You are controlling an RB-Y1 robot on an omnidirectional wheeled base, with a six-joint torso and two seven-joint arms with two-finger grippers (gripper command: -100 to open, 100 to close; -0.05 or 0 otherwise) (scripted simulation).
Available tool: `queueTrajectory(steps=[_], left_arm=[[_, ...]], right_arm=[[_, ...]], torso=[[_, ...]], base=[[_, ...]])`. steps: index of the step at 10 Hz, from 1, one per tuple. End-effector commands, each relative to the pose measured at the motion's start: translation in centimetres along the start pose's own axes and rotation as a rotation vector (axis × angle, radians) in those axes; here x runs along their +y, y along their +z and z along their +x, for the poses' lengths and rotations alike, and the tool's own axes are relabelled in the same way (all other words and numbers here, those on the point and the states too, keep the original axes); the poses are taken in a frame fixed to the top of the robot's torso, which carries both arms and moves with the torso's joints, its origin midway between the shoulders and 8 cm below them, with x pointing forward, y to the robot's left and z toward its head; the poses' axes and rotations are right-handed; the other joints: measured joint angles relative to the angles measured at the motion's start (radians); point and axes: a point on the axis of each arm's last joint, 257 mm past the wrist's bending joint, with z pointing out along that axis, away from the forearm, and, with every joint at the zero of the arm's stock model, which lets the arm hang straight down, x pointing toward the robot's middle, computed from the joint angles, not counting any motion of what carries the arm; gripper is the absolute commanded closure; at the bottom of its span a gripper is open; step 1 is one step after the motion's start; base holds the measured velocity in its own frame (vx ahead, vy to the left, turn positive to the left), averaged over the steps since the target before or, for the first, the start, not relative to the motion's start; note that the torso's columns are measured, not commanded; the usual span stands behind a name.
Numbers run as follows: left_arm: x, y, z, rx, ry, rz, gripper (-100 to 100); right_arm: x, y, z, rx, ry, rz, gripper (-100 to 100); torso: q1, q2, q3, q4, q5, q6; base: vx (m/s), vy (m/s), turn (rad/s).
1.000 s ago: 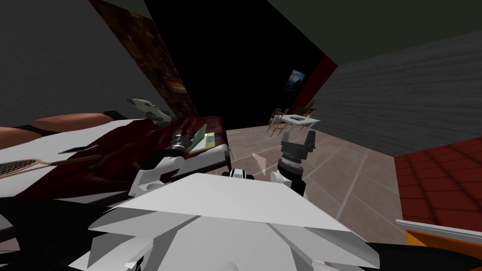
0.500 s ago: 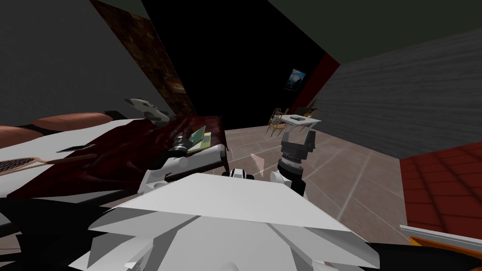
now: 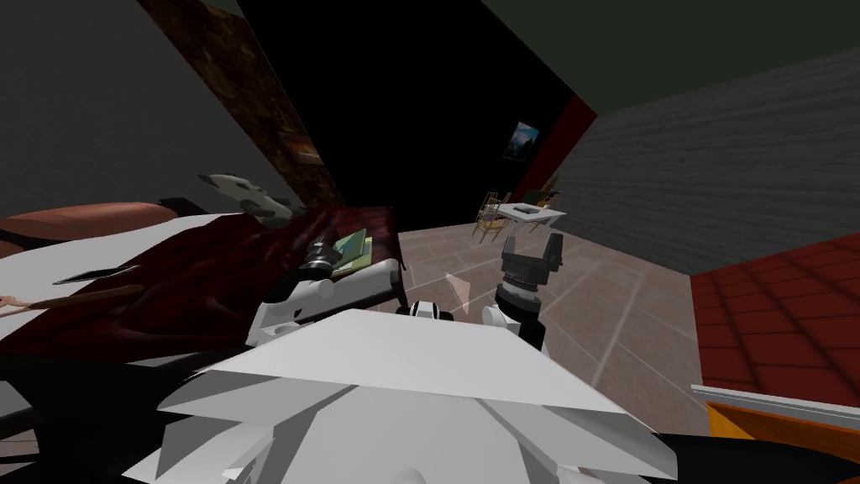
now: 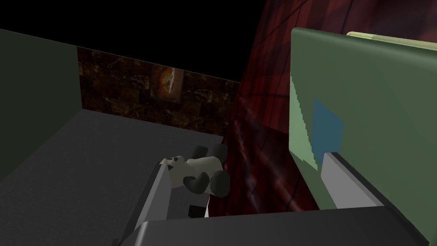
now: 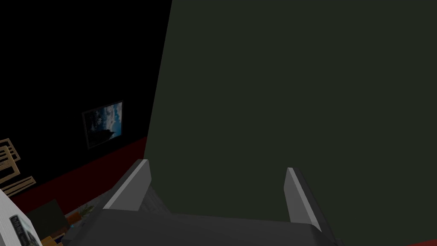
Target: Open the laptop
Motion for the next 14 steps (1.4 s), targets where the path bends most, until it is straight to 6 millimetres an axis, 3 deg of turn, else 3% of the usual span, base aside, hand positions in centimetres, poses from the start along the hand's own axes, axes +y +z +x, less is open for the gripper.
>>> queueTrajectory(steps=[1,2,8,9,11,13,14], left_arm=[[-1.8,1.4,-2.4,-0.075,0.03,0.019,-100],[-2.5,1.6,-2.5,-0.08,0.026,0.034,-100],[-6.8,3.5,-8.0,-0.266,0.031,0.081,-100],[-7.2,3.6,-8.0,-0.268,0.025,0.09,-100],[-8.2,3.7,-10.5,-0.349,0.012,0.095,-100],[-8.4,3.8,-10.2,-0.342,0.009,0.101,-100],[-8.4,3.8,-10.3,-0.344,0.008,0.1,0]], right_arm=[[0.0,0.0,0.0,0.0,0.0,0.0,0],[0.0,0.0,0.0,0.0,0.0,0.0,0],[0.0,0.0,0.0,0.0,0.0,0.0,0],[0.0,0.0,0.0,0.0,0.0,0.0,0],[0.0,0.0,0.0,0.0,0.0,0.0,0],[0.0,0.0,0.0,0.0,0.0,0.0,0],[0.0,0.0,0.0,0.0,0.0,0.0,0]], torso=[[0.0,0.004,0.003,0.001,0.0,-0.001],[0.0,0.003,0.002,0.001,0.0,-0.001],[0.0,-0.006,-0.003,-0.002,0.0,-0.001],[0.0,-0.004,-0.002,-0.001,0.0,-0.001],[0.001,-0.006,-0.003,-0.001,0.0,-0.001],[0.002,-0.005,-0.003,-0.001,0.0,-0.002],[0.002,-0.009,-0.005,-0.002,0.001,-0.002]], base=[[-0.186,0.022,-0.396],[-0.134,0.018,-0.165],[-0.145,0.002,-0.298],[-0.116,-0.006,-0.132],[-0.128,-0.022,-0.303],[-0.075,-0.006,-0.076],[-0.011,-0.002,0.001]])
